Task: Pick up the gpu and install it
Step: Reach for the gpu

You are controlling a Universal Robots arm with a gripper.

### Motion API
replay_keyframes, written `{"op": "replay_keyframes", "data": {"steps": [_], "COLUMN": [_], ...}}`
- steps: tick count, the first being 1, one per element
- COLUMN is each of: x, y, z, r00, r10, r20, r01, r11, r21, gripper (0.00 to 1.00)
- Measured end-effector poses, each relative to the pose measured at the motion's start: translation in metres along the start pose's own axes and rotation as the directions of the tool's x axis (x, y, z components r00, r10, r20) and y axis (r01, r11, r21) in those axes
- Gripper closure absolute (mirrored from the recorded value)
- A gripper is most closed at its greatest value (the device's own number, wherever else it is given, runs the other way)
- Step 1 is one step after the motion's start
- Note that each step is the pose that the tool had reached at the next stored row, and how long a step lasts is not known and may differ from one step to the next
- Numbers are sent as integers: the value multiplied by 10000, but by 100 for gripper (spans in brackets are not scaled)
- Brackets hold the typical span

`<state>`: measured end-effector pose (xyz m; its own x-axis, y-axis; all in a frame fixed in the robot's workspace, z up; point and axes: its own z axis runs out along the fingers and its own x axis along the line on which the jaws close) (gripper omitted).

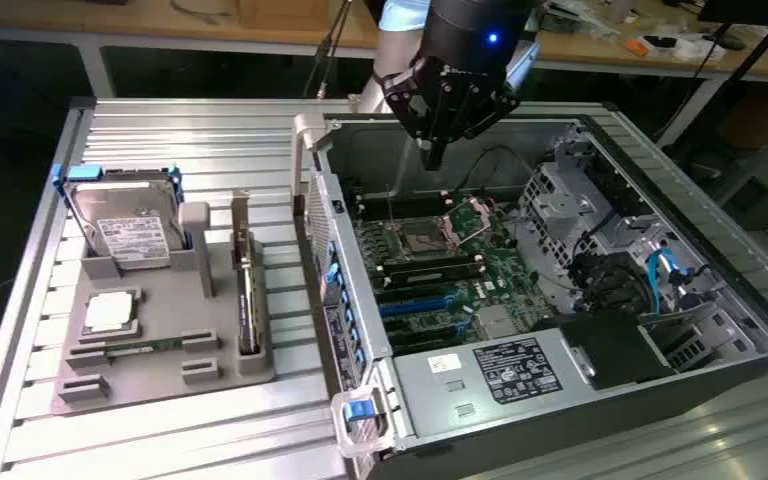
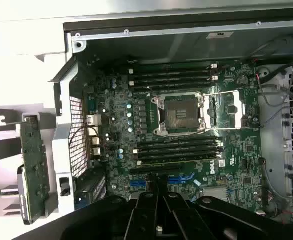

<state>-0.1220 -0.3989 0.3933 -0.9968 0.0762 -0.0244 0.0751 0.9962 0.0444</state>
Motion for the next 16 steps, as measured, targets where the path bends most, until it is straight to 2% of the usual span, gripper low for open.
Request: {"op": "replay_keyframes", "data": {"steps": [2, 4, 8, 16], "x": [19, 123, 236, 500], "y": [-2, -9, -18, -38], "z": [0, -3, -7, -14], "r00": [10000, 10000, 9999, 9998], "r10": [2, -2, -6, -8], "r20": [2, 60, 114, 179], "r01": [-2, 2, 7, 8], "r11": [10000, 10000, 10000, 10000], "r21": [-2, -4, -8, -13], "gripper": [89, 89, 89, 89]}}
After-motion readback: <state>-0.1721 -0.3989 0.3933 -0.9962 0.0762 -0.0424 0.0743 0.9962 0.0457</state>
